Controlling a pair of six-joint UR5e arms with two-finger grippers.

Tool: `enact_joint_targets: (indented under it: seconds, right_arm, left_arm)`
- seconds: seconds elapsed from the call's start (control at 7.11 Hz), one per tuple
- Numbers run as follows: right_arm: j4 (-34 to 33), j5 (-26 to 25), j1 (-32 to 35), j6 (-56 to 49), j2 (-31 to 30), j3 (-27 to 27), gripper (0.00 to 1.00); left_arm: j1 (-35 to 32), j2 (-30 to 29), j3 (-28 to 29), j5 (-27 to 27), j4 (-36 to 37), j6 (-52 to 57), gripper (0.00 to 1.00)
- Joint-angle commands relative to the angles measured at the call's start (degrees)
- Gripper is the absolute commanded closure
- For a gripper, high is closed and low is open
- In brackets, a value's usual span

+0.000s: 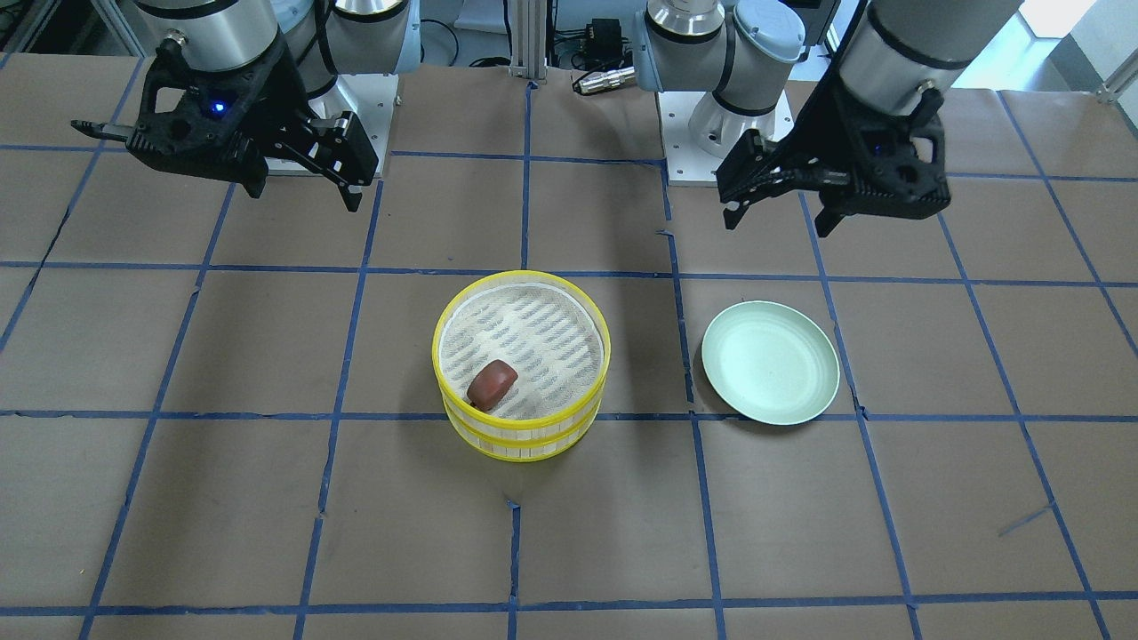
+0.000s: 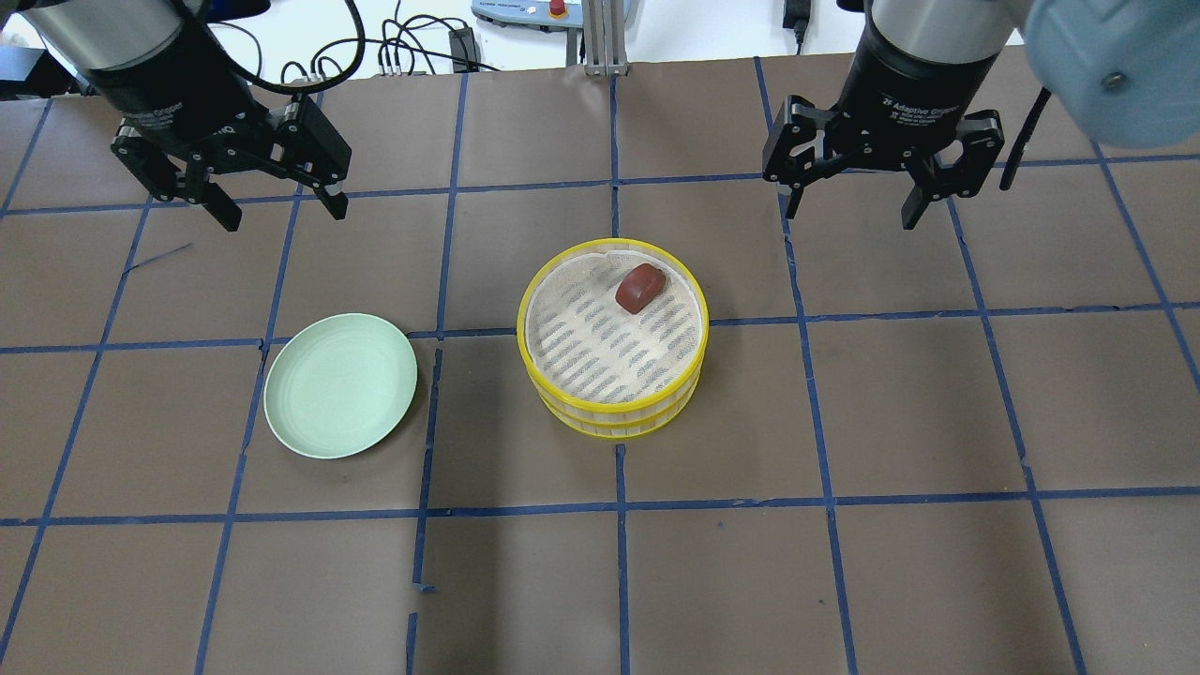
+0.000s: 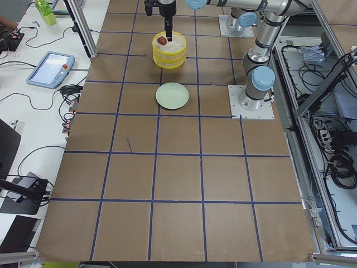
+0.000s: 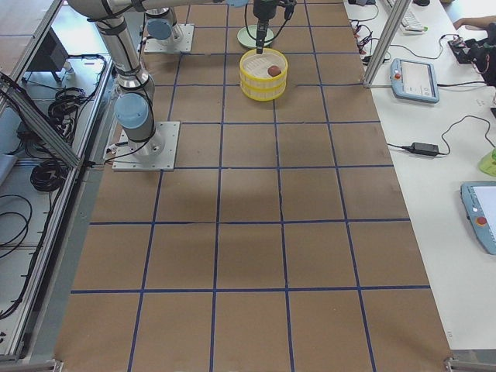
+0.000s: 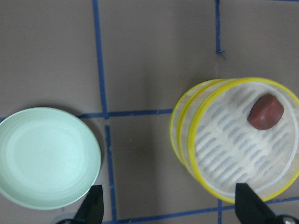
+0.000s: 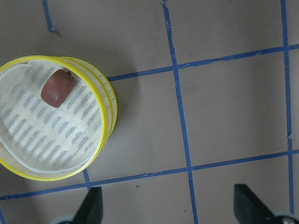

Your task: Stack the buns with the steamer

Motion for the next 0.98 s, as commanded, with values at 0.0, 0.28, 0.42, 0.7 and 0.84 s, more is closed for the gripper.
enact_joint_targets:
  seconds: [0.0, 0.28, 0.42, 0.7, 0.84]
  right_arm:
    - [0.1, -0.1, 0.0, 0.0, -0.1, 0.0, 0.00]
    - [0.1, 0.0, 0.0, 0.0, -0.1, 0.0, 0.00]
    - [0.1, 0.0, 0.1, 0.0, -0.1, 0.0, 0.00]
    - [0.1, -0.1, 0.1, -0.1, -0.1, 0.0, 0.00]
    - [0.1, -0.3, 0.1, -0.1, -0.1, 0.0, 0.00]
  left_arm:
    - [0.1, 0.6, -2.3, 0.0, 0.8, 0.1, 0.00]
    - [0.1, 0.9, -3.5, 0.5, 2.9, 0.1, 0.00]
    - [0.1, 1.2, -3.6, 0.6, 2.9, -0.3, 0.00]
    - [0.1, 1.2, -3.6, 0.6, 2.8, -0.2, 0.00]
    - [0.1, 1.2, -3.6, 0.8, 2.7, 0.0, 0.00]
